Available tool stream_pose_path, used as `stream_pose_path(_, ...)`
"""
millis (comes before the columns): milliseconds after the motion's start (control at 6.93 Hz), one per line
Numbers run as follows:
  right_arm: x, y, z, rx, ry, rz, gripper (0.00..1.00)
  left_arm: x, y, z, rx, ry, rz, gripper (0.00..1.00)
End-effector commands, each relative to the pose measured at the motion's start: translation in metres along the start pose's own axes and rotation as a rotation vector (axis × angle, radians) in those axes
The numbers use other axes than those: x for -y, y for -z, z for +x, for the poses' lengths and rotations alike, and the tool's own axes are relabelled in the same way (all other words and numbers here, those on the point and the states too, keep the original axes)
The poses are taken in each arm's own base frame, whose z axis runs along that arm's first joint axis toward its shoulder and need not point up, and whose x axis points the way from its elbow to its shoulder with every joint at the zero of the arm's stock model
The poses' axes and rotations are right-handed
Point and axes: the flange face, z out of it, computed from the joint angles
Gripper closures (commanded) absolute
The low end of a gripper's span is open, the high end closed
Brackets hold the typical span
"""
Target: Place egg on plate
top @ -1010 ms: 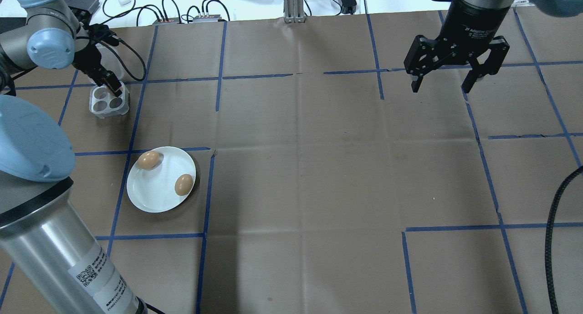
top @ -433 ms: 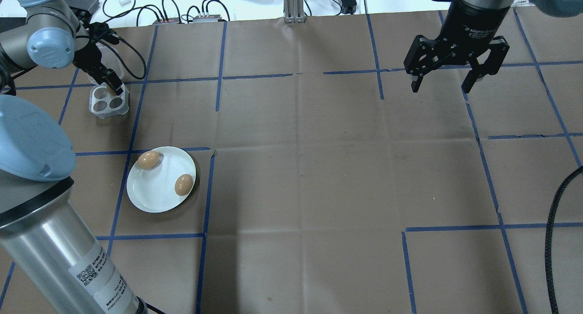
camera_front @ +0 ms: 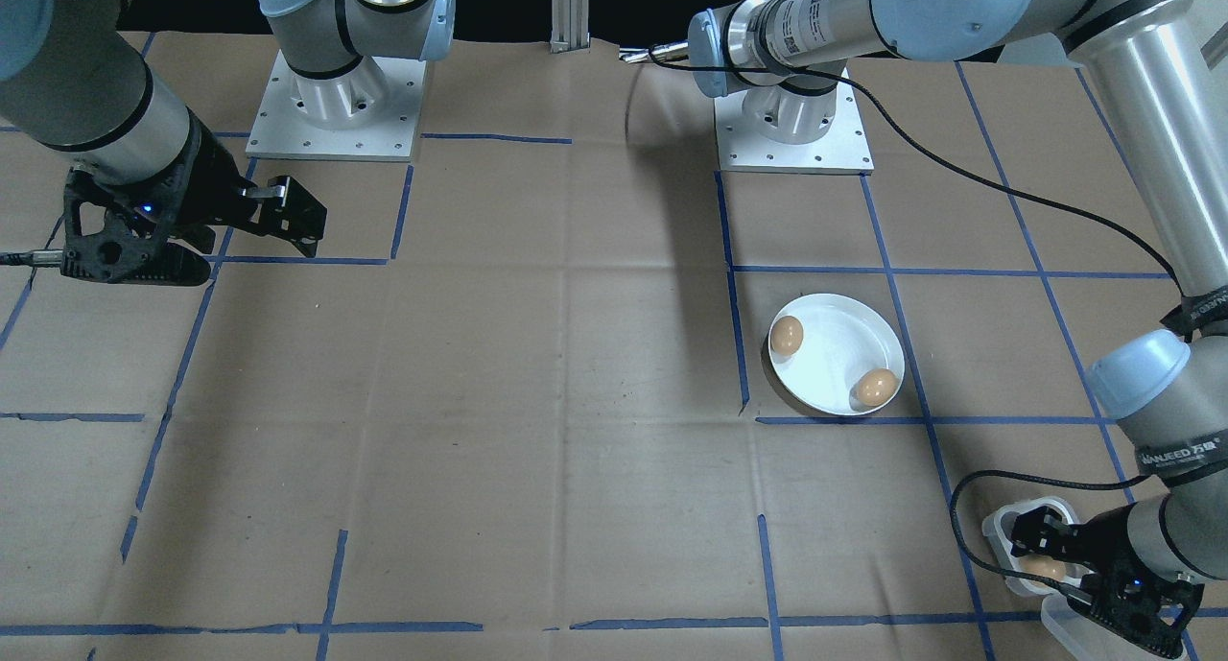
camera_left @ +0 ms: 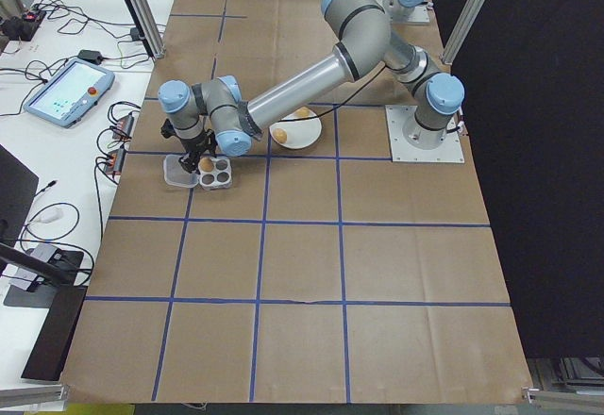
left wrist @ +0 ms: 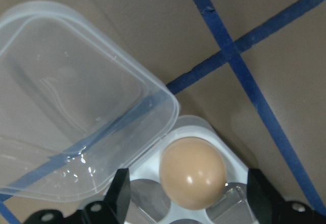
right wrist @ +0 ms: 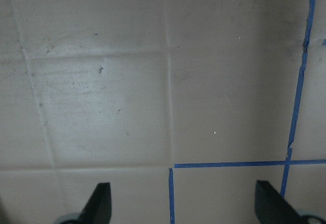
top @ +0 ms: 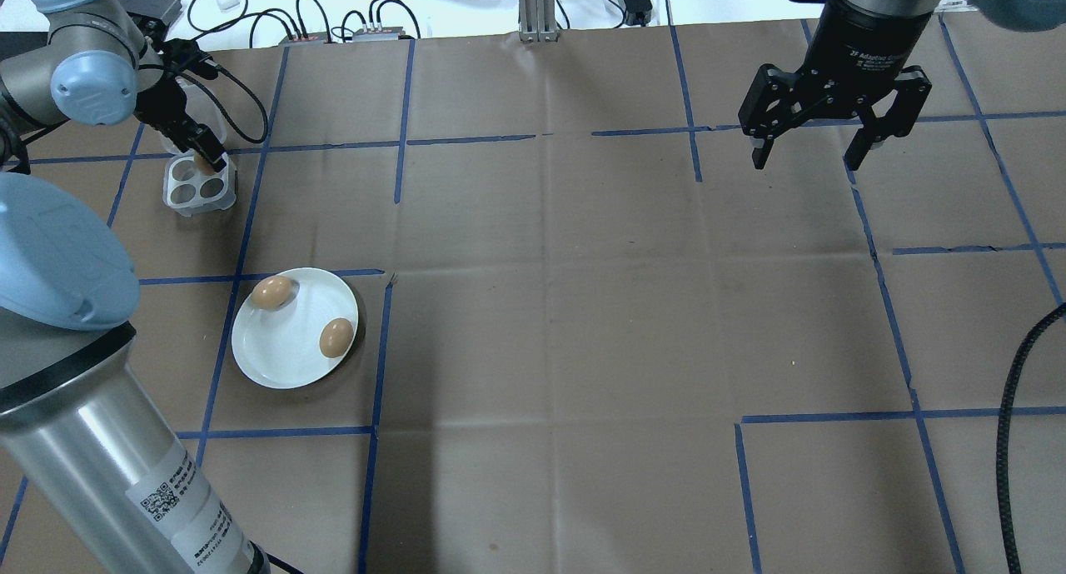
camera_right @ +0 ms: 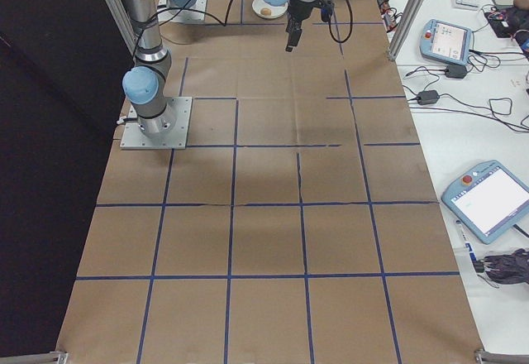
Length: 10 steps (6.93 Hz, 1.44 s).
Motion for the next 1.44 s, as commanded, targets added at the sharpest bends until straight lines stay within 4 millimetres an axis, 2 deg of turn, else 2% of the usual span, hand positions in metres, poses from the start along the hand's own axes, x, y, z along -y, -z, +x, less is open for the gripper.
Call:
stream_pose_path(0, 0.000, 0.001, 0.000, -0.001, 0.000, 0.001, 0.00, 0.001, 0.000, 0.000, -0.001, 0.004, 0.004, 0.17)
stream_pose_path(144, 0.000, 0.000, 0.000, 0.001, 0.000, 0.000, 0.00, 0.002, -0.001, 0.001, -0.008, 0.005, 0.012, 0.19)
stream_pose_path(289, 0.000, 0.000, 0.000, 0.001, 0.000, 0.000, 0.00, 0.002, -0.001, 0.001, -0.011, 0.007, 0.013, 0.32)
stream_pose_path(577, 0.000, 0.001, 0.000, 0.001, 0.000, 0.001, 0.00, 0.001, -0.002, 0.001, -0.008, 0.004, 0.007, 0.63)
stream_pose_path(722, 0.000, 0.001, 0.000, 0.001, 0.000, 0.001, 0.00, 0.000, -0.001, 0.001, -0.004, 0.004, 0.003, 0.85)
stream_pose_path(866, 0.000, 0.000, 0.000, 0.001, 0.000, 0.000, 0.00, 0.000, 0.000, 0.001, -0.002, 0.002, 0.004, 1.00)
stream_pose_path(1010, 0.000, 0.000, 0.000, -0.001, 0.000, 0.000, 0.00, 0.000, 0.007, 0.001, 0.005, -0.008, 0.009, 1.00)
stream_pose_path(1299, 0.000, 0.000, 0.000, 0.001, 0.000, 0.000, 0.00, -0.009, 0.057, 0.012, 0.039, -0.009, 0.030, 1.00)
